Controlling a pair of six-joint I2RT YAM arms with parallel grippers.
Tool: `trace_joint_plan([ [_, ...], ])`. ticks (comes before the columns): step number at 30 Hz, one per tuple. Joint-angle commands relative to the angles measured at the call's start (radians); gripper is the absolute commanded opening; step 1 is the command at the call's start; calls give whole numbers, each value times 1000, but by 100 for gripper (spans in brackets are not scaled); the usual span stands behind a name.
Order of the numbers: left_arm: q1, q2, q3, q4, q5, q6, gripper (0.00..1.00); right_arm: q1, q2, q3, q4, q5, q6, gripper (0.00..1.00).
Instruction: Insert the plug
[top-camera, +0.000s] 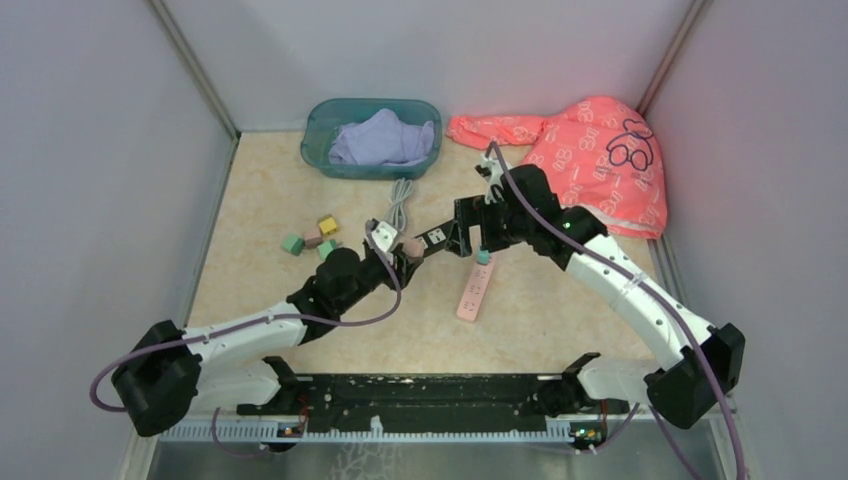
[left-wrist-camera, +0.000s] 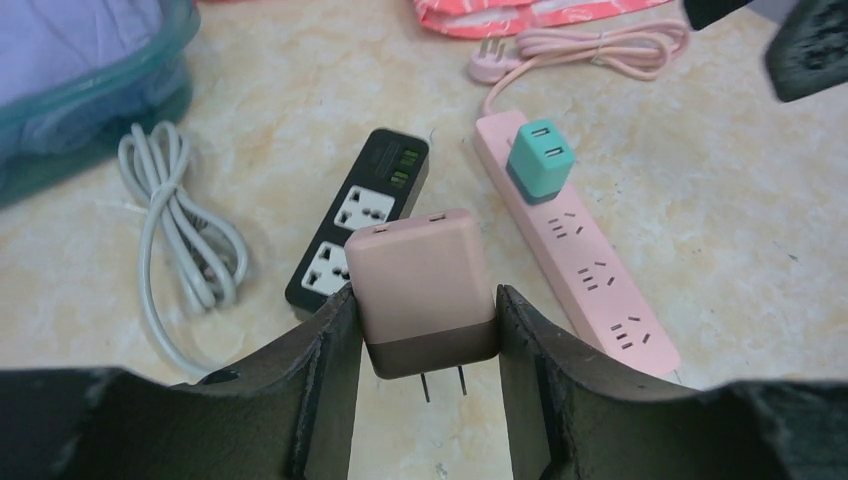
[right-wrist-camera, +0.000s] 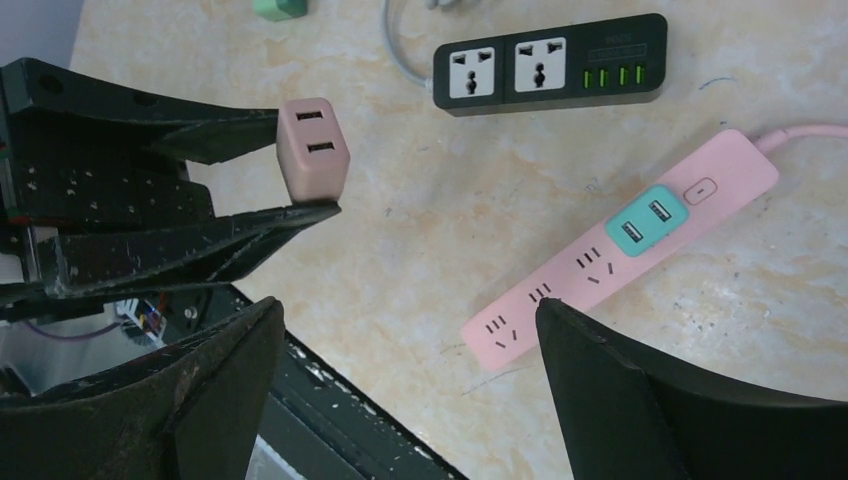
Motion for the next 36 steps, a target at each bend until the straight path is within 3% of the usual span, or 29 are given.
trace_joint_plan([
  [1,-18,-4,-34,258,120,121,23,-7,41,95,-23,-105,-13,95],
  [7,-40,27,-89,469,238,202,23,-6,109,151,-36,-196,4,90],
  [17,-61,76,-71,547,322,267,24,-7,160,215,-86,-276,-21,84],
  [27,-65,116,-26,534,359,243,23,-2,178,198,-107,-296,-56,68],
  [36,-70,132,-25,561,381,218,23,13,191,160,-91,-344,-68,46],
])
